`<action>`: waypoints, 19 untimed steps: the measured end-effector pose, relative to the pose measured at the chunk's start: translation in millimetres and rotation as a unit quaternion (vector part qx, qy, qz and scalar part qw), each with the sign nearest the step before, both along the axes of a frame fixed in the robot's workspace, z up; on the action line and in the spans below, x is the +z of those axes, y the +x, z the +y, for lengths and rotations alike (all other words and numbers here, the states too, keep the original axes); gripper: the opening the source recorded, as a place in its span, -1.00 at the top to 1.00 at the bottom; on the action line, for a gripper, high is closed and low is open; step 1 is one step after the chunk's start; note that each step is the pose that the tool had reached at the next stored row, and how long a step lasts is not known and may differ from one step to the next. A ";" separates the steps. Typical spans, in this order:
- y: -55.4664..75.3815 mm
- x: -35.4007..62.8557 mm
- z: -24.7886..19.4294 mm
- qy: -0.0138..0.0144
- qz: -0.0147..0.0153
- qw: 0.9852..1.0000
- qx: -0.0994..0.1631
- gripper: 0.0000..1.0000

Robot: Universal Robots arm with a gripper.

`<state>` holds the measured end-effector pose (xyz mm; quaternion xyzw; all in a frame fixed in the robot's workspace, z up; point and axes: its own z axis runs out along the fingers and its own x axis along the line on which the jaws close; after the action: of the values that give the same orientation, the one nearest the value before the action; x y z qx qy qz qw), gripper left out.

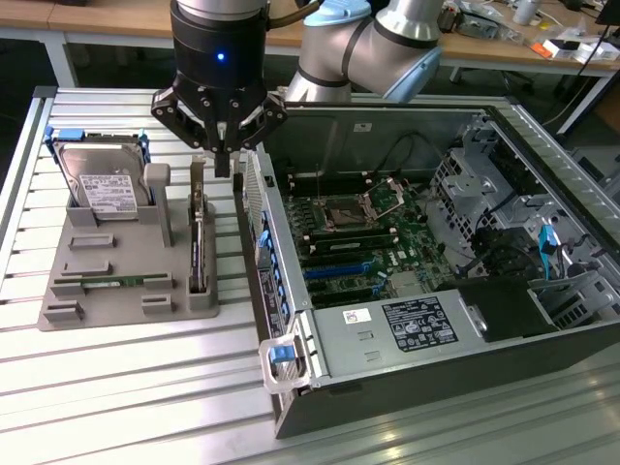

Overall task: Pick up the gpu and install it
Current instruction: 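Reach for the gpu, then pick up the gpu and move the gpu toward the slot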

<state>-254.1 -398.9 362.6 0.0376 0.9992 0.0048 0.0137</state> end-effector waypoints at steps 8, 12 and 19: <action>-1.8 -0.1 0.0 0.000 0.000 1.000 0.000 0.79; -1.8 -0.1 0.0 0.000 0.000 1.000 0.000 0.79; -1.9 -0.1 0.0 0.000 0.000 1.000 0.000 0.79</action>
<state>-256.1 -398.9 362.5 0.0376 0.9992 0.0048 0.0137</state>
